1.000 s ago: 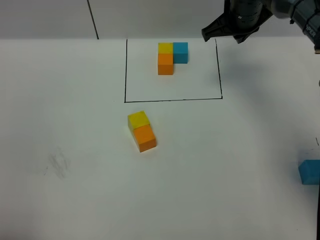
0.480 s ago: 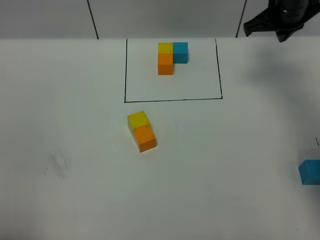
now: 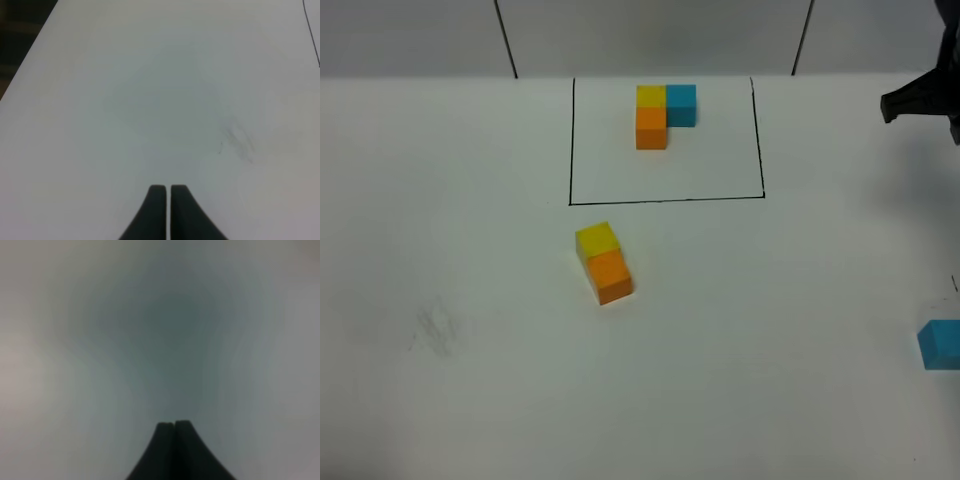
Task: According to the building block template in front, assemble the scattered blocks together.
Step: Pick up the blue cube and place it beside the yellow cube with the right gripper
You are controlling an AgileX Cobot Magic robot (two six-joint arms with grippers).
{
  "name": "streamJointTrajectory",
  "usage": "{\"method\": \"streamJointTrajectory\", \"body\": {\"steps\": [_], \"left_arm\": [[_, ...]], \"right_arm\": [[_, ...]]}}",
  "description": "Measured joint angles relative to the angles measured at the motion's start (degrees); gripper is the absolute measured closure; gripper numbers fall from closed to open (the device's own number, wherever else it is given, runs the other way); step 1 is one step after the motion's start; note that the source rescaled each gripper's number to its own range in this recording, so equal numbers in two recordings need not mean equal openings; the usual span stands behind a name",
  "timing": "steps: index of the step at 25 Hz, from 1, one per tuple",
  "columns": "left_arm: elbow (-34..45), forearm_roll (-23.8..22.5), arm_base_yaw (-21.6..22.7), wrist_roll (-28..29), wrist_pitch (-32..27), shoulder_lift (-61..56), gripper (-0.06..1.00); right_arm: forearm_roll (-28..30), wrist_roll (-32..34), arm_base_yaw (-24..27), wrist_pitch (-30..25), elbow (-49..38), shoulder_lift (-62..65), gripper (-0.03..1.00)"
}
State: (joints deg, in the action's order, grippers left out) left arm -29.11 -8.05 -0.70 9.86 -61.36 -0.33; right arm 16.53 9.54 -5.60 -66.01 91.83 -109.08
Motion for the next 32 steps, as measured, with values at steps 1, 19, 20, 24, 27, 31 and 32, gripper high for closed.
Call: {"method": "streamJointTrajectory", "body": {"steps": [1,19,20,24,27,31,32], "left_arm": [[0.0,0.0,0.0,0.0,0.0,0.0,0.94],[0.0,0.0,0.0,0.0,0.0,0.0,0.94],[0.0,0.0,0.0,0.0,0.0,0.0,0.94],[0.0,0.0,0.0,0.0,0.0,0.0,0.94],[0.0,0.0,0.0,0.0,0.0,0.0,0.94],[0.0,0.0,0.0,0.0,0.0,0.0,0.94],[0.0,0.0,0.0,0.0,0.0,0.0,0.94]], "right_arm": [[-0.1,0.6,0.3,1.3,-2.3,1.6,0.97],[-4.5,9.0,0.6,15.9,-42.4,23.0,0.97],[-4.7,9.0,0.6,16.4,-43.9,23.8,0.97],[-5.4,9.3,0.6,20.5,-49.1,26.2,0.97],[-5.9,9.4,0.6,24.1,-51.8,26.4,0.97],[-6.9,9.4,0.6,26.7,-52.4,26.5,0.95],[-7.3,9.5,0.6,26.9,-52.5,26.5,0.94]]}}
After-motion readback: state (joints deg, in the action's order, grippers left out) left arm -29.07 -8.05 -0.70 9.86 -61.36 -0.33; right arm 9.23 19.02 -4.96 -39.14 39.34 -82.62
